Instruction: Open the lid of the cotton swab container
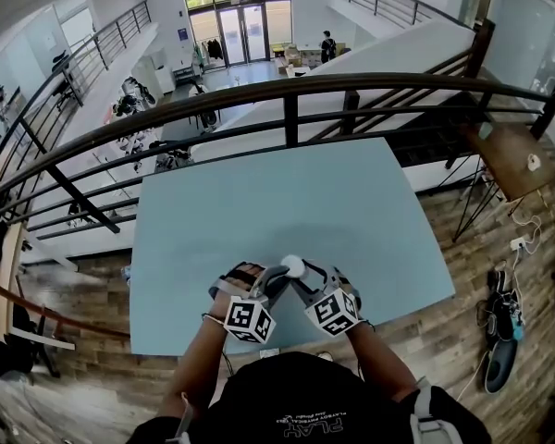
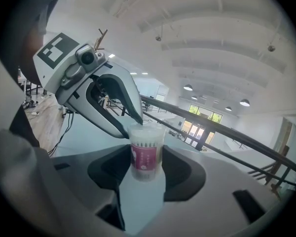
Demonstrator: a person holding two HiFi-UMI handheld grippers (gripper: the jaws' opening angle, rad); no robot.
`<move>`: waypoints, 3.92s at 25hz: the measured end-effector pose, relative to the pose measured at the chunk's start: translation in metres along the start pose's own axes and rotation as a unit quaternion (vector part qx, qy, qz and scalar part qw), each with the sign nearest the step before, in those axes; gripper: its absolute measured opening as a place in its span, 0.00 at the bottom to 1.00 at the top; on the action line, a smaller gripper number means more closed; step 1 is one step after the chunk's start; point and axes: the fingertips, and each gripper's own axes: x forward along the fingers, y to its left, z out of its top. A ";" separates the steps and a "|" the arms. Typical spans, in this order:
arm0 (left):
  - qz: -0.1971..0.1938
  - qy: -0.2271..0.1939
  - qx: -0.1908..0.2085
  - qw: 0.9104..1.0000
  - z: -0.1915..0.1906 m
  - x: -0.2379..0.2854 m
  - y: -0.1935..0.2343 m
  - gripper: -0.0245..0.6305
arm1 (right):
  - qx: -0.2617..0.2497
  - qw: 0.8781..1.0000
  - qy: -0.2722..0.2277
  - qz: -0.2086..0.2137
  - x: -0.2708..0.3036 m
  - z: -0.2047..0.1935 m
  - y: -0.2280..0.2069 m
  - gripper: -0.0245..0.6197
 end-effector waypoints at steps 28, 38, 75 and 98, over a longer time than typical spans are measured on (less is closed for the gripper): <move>0.081 -0.020 -0.034 0.996 0.006 -0.013 0.033 0.16 | 0.017 1.000 -0.018 -0.016 -0.001 0.003 -0.019 0.36; 0.133 -0.036 -0.045 0.989 0.012 -0.023 0.058 0.09 | 0.020 1.000 -0.018 -0.009 -0.002 0.003 -0.008 0.36; 0.158 -0.013 -0.092 0.983 -0.016 0.000 0.079 0.07 | 0.004 1.000 -0.013 -0.015 -0.004 0.007 -0.004 0.37; 0.207 -0.108 -0.430 0.872 -0.065 -0.047 0.074 0.07 | 0.098 0.987 -0.102 -0.078 -0.023 0.070 -0.046 0.38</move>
